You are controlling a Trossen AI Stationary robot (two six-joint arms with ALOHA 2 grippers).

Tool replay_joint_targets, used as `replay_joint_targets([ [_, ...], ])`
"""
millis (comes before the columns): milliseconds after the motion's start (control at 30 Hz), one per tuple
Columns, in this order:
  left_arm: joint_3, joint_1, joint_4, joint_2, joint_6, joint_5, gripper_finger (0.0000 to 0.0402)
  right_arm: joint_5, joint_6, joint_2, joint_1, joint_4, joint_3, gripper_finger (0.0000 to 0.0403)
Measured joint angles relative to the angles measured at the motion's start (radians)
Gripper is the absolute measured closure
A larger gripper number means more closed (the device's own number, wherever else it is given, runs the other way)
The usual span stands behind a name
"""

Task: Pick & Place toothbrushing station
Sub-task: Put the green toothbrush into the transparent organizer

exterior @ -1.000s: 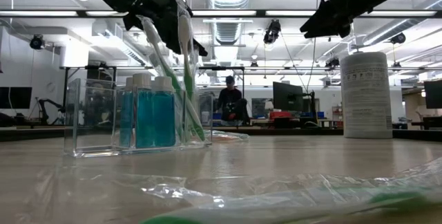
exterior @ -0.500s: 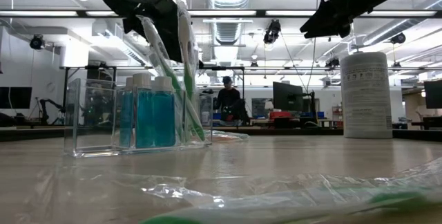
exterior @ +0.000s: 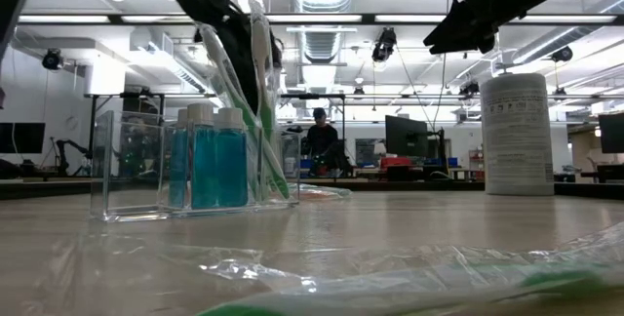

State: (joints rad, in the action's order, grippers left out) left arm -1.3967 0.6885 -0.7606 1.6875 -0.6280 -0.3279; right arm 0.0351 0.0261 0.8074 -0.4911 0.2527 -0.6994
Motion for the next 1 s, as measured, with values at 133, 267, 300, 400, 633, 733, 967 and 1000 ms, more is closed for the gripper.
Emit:
replay_joint_targets([
  [133,-0.108,0.009,-0.061,0.100,0.036,-0.041,0.0197,0.000,0.000,0.000,0.000,0.001,0.000,0.0181],
  [267,-0.196,0.010,-0.125,0.175,0.018,-0.097,0.0197,0.000,0.000,0.000,0.000,0.002,0.000,0.0181],
  [300,-0.206,0.010,-0.129,0.189,0.018,-0.104,0.0197,0.000,0.000,0.000,0.000,0.002,0.000,0.0181],
  [400,-0.208,0.009,-0.131,0.221,0.019,-0.109,0.0197,0.000,0.000,0.000,0.000,0.002,0.000,0.0181],
  [633,-0.202,0.013,-0.106,0.294,0.034,-0.118,0.0197,0.000,0.000,0.000,0.000,0.002,0.000,0.0181],
  [733,-0.202,0.019,-0.071,0.311,0.036,-0.138,0.0197,0.000,0.000,0.000,0.000,0.002,0.000,0.0181],
  [967,-0.202,0.026,-0.078,0.324,-0.079,-0.104,0.0197,0.000,0.000,0.000,0.000,0.002,0.000,0.0181],
  [1000,-0.202,0.025,-0.078,0.328,-0.082,-0.076,0.0197,0.000,0.000,0.000,0.000,0.002,0.000,0.0181],
])
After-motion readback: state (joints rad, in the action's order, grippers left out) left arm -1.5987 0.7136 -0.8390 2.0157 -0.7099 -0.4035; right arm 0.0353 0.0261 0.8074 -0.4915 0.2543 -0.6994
